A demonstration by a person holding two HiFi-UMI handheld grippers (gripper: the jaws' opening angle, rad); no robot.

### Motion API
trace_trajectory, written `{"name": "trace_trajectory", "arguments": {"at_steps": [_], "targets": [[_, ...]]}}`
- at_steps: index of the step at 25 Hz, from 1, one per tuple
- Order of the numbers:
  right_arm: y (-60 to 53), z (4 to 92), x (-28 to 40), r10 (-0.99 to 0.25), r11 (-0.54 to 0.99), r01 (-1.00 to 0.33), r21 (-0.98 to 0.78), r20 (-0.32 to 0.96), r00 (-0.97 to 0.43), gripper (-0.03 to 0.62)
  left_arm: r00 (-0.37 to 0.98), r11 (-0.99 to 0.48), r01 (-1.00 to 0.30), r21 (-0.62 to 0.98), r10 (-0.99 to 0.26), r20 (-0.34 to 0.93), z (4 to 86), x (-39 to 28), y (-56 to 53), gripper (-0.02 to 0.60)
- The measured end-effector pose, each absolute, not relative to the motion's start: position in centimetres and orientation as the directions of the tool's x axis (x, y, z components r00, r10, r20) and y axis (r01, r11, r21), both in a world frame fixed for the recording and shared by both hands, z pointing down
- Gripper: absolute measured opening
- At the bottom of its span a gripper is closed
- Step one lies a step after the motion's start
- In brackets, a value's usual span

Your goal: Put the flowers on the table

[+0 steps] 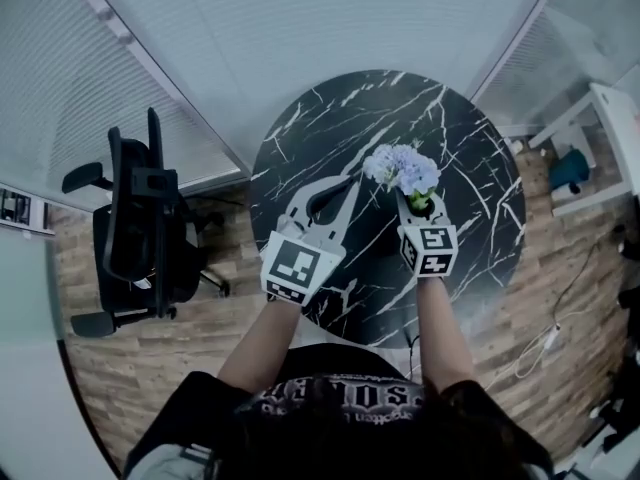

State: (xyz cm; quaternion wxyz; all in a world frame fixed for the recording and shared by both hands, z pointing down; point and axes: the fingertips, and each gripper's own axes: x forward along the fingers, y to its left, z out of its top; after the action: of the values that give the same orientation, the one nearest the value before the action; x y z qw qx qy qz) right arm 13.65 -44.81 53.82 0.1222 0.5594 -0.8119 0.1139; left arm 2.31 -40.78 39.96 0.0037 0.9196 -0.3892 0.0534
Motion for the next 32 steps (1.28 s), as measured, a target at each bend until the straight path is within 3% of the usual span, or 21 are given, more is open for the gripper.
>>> {"name": "trace_trajectory", "arguments": {"at_steps": [9, 18, 22, 27, 32], "targets": [[-47.1, 59.3, 13.8, -0.815, 0.344, -0.937, -0.070, 0.473, -0.334, 0.099, 0.689, -0.697, -0.717, -0.024, -0.714, 0.122, 40.8, 2.2, -42.4, -0.002], [-46.5, 63.9, 14.2, -0.721, 0.340, -0.935, -0.096, 0.612, -0.325, 0.177, 0.689, -0.699, -0.715, -0.030, -0.711, 0.141, 41.3, 2.3, -42.9, -0.002], [-46.3, 64.3, 14.0, -0.705, 0.348, -0.930, -0.116, 0.622, -0.341, 0.204, 0.688, -0.696, -0.717, -0.034, -0.714, 0.131, 41.0, 2.2, -42.9, -0.002], [-45.9, 64.0, 14.0, -0.695, 0.340, -0.921, -0.190, 0.608, -0.383, 0.287, 0.686, -0.693, -0.720, -0.034, -0.718, 0.118, 40.3, 2.0, -42.7, -0.002], [-44.9, 62.5, 14.1, -0.705, 0.358, -0.916, -0.180, 0.592, -0.391, 0.310, 0.685, -0.692, -0.721, -0.041, -0.720, 0.113, 40.1, 2.2, -42.3, -0.002]]}}
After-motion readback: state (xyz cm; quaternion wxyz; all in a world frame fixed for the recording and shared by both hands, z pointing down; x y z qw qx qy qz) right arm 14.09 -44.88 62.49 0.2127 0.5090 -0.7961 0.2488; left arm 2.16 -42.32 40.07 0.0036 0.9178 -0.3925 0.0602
